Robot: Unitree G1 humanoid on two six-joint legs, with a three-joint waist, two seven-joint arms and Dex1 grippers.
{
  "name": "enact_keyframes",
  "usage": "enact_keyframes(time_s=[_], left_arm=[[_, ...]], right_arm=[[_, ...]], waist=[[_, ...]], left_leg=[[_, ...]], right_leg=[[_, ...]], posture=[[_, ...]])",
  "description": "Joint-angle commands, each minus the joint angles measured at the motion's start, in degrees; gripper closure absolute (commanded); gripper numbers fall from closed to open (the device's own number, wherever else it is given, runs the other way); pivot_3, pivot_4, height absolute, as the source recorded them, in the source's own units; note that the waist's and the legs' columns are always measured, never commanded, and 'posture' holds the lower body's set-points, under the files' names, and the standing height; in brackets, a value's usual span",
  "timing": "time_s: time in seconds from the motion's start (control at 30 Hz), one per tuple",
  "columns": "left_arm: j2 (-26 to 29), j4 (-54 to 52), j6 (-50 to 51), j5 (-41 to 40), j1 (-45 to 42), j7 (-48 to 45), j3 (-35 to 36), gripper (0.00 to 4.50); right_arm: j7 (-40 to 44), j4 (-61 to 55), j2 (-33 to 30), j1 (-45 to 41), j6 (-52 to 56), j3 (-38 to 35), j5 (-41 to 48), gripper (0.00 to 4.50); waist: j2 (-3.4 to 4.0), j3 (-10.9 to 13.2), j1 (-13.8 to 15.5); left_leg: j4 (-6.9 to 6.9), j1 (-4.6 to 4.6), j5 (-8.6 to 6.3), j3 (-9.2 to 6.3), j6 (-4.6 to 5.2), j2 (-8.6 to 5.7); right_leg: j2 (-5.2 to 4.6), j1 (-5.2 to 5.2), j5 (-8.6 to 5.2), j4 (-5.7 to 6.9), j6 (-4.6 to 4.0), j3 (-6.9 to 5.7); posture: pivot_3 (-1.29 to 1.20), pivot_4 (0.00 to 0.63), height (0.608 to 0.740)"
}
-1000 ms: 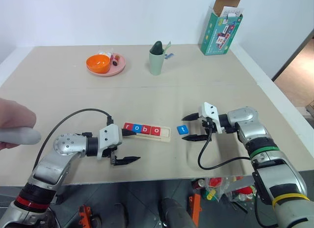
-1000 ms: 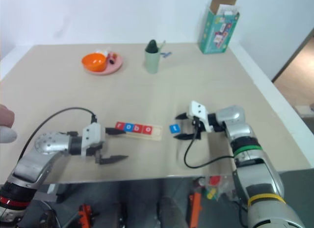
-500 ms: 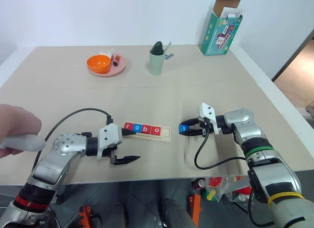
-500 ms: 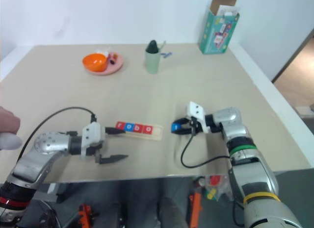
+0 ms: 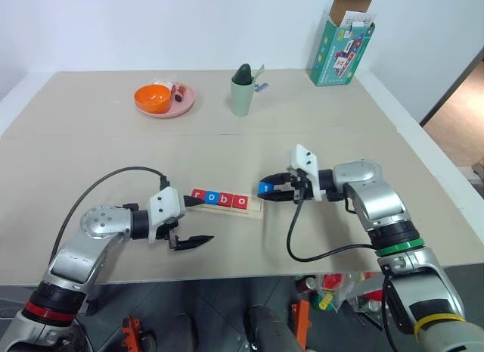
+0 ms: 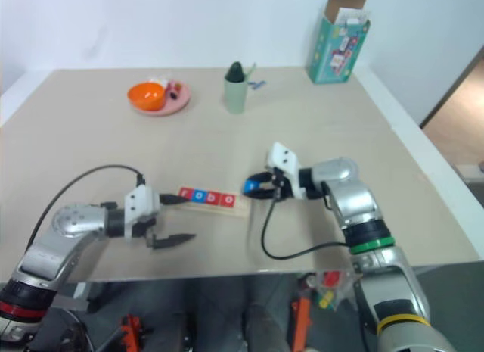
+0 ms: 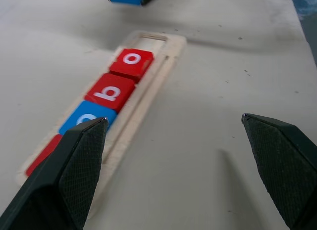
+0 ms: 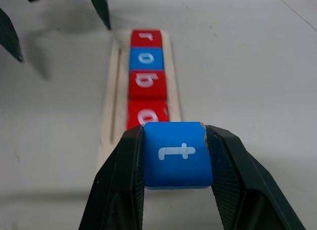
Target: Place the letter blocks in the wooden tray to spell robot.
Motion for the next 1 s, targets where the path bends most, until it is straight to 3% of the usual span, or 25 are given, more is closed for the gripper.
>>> enact_keyframes(time_s=[0.03,1.0], left_arm=[[-0.7,-0.6,0.5,-1.8,-0.5,0.7,2.0,0.0],[-0.5,-1.8,0.5,-1.4,0.5,1.4,1.8,0.0]], right_arm=[[-2.1,-3.3,-0.4,0.8,1.1,1.2,-1.3,3.27],[-3.9,0.1,2.1,-0.6,-0.7,3.8,-3.8,3.27]], waist=[[0.0,0.0,0.0],[0.0,0.0,0.0]], left_leg=[[0.02,-0.01,0.0,0.01,0.0,0.0],[0.02,-0.02,0.0,0.0,0.0,0.02]], right_leg=[[-0.01,0.0,0.0,0.0,0.0,0.01],[0.02,0.0,0.12,-0.02,0.2,-0.02]], posture=[[0.0,0.15,0.74],[0.0,0.15,0.74]])
